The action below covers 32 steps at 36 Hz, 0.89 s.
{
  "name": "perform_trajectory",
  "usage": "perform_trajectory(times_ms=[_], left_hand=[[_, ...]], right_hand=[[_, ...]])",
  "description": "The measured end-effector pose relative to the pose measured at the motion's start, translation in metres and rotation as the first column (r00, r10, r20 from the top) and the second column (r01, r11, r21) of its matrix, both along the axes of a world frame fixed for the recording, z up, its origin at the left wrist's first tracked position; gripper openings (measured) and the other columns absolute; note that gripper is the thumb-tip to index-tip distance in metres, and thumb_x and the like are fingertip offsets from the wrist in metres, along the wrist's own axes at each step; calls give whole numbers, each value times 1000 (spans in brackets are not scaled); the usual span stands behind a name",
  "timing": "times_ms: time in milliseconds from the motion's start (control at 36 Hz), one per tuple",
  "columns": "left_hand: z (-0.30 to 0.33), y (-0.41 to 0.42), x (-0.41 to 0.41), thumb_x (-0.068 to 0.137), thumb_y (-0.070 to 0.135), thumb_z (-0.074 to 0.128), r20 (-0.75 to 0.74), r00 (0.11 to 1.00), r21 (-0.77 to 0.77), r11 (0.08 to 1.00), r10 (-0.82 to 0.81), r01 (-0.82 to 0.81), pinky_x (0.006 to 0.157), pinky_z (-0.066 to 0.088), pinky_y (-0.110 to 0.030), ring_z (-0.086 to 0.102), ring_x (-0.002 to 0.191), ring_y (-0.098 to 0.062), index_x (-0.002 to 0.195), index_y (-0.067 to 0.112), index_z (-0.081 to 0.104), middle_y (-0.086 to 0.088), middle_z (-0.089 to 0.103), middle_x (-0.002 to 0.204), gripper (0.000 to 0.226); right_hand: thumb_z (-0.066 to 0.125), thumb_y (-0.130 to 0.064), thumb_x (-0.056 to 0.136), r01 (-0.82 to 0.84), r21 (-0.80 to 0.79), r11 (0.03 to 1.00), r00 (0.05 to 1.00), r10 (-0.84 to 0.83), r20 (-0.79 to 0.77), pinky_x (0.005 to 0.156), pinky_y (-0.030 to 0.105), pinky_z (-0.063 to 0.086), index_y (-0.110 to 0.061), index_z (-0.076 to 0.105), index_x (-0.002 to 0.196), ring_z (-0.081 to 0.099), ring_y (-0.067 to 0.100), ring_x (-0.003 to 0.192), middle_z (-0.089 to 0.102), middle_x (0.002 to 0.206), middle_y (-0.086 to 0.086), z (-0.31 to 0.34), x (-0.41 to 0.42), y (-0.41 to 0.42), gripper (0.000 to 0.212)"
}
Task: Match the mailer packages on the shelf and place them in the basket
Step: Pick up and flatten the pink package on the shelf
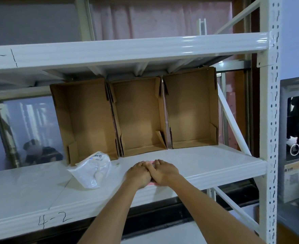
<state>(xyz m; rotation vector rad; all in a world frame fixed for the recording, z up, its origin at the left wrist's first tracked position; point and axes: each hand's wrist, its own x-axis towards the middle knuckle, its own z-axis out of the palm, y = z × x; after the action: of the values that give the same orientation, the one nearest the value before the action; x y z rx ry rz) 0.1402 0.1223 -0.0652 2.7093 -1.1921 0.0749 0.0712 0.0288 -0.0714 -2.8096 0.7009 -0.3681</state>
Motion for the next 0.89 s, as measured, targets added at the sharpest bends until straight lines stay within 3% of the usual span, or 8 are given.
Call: perform_trajectory(times_ms=[222, 306, 389, 583, 667, 750, 806, 889], left_hand=[[8, -8, -6, 99, 47, 21, 114, 933, -8, 940, 341, -342, 108, 32, -39, 37, 133, -27, 145, 12, 34, -10, 38, 148, 59], [19, -12, -9, 97, 53, 27, 99, 898, 27, 901, 429, -434, 107, 30, -37, 33, 134, -27, 144, 11, 36, -10, 35, 149, 64], [32, -9, -13, 97, 45, 33, 78, 879, 58, 878, 471, -475, 103, 36, -34, 39, 132, -26, 142, 10, 41, -11, 39, 146, 57], [40, 9, -34, 91, 15, 51, -87, 988, -58, 990, 126, -131, 86, 49, -35, 61, 105, -31, 111, 1, 63, -17, 65, 111, 27], [33, 18, -31, 93, 11, 47, -298, 955, -230, 971, -5, -66, 75, 51, -32, 64, 84, -26, 106, -5, 63, -19, 67, 105, 26], [36, 31, -24, 96, 16, 49, -476, 875, -402, 906, -85, -131, 53, 40, -24, 49, 51, -13, 80, 5, 63, -8, 64, 71, 24], [36, 37, -12, 96, 16, 48, -375, 926, -496, 855, -56, -149, 53, 38, -24, 48, 51, -12, 66, 16, 56, -3, 65, 75, 31], [30, 43, 1, 95, 22, 43, -37, 999, -446, 894, 39, -51, 75, 48, -32, 60, 88, -19, 83, 13, 56, 0, 64, 108, 19]], right_hand=[[11, -43, 88, 49, -366, 929, 983, 19, 180, 94, 38, 35, -14, 57, 123, 48, 27, 116, 58, 122, 7, 14, -46, 12, 65], [34, -35, 97, 6, -384, 923, 983, 65, 171, 87, 37, 34, -13, 64, 112, 51, 27, 108, 62, 110, 7, 17, -55, 24, 39], [31, -35, 99, 34, -328, 944, 998, -13, 68, 94, 40, 33, -13, 63, 115, 49, 26, 114, 61, 116, 8, 16, -52, 30, 42], [34, -47, 97, 159, -220, 962, 979, -183, -90, 102, 42, 27, -21, 57, 130, 33, 25, 130, 52, 133, 5, 16, -31, 21, 48], [40, -52, 92, 164, -236, 958, 977, -191, -94, 104, 43, 25, -25, 53, 133, 27, 28, 133, 42, 139, 7, 16, -16, 21, 51], [40, -46, 94, 91, -228, 969, 986, -120, -119, 102, 40, 30, -23, 53, 134, 34, 28, 130, 44, 137, 8, 22, -3, 20, 47], [36, -33, 97, 36, -172, 985, 994, -54, -99, 99, 38, 35, -16, 53, 132, 44, 28, 124, 51, 133, 9, 25, 7, 19, 42], [36, -21, 97, 5, -133, 991, 998, -13, -57, 92, 36, 41, -13, 55, 127, 53, 27, 117, 58, 127, 8, 25, 13, 19, 36]])
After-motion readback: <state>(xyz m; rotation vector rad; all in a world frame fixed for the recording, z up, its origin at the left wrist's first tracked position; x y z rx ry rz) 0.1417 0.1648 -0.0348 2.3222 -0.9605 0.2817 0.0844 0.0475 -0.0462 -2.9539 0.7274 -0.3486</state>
